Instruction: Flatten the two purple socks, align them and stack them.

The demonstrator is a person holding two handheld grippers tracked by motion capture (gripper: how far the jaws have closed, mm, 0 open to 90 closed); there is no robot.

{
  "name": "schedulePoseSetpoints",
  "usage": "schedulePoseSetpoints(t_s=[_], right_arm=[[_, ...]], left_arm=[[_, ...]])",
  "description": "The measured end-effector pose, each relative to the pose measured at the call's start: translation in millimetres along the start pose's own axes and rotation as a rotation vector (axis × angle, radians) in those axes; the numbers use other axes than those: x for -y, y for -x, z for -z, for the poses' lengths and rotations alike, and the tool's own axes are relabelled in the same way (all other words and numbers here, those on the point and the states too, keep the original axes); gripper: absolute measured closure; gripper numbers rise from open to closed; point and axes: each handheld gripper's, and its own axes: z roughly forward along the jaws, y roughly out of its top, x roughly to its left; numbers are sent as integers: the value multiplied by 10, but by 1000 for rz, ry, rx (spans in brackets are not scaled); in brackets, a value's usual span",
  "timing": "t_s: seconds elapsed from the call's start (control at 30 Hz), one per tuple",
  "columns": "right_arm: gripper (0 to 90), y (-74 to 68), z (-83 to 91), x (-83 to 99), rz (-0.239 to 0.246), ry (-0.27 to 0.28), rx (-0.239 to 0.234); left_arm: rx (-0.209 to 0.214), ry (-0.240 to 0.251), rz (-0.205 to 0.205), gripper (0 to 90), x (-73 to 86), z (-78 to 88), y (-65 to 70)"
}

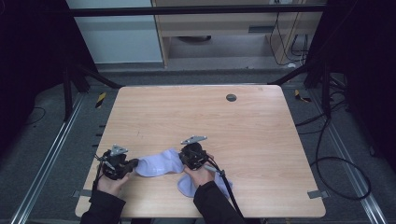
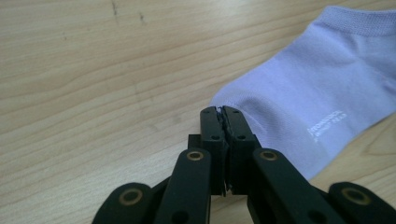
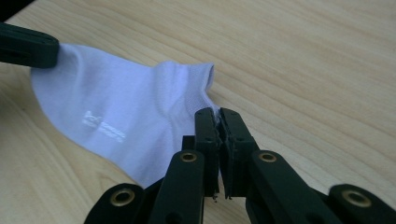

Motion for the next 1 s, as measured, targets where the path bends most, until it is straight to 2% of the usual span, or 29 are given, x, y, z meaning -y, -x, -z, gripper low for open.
schedulePoseSetpoints(t_s=[0.13, 0.23, 0.37, 0.57, 0.83, 1.0], right_arm=[[871, 20, 171, -54, -1, 17, -9], [871, 50, 315, -84, 5, 36, -11], [871, 101, 508, -78, 25, 49, -14], [872, 200, 803, 22, 49, 56, 2], [872, 370, 1112, 210, 21, 69, 25], [872, 414, 1246, 280, 20, 65, 36]], left_arm=[[21, 26, -2, 876, -46, 55, 56], [45, 52, -18, 876, -103, 119, 164], [75, 62, -37, 876, -158, 132, 279], [102, 67, -82, 876, -220, 134, 515], [139, 56, -133, 876, -286, 111, 793], [159, 46, -161, 876, -309, 103, 918]])
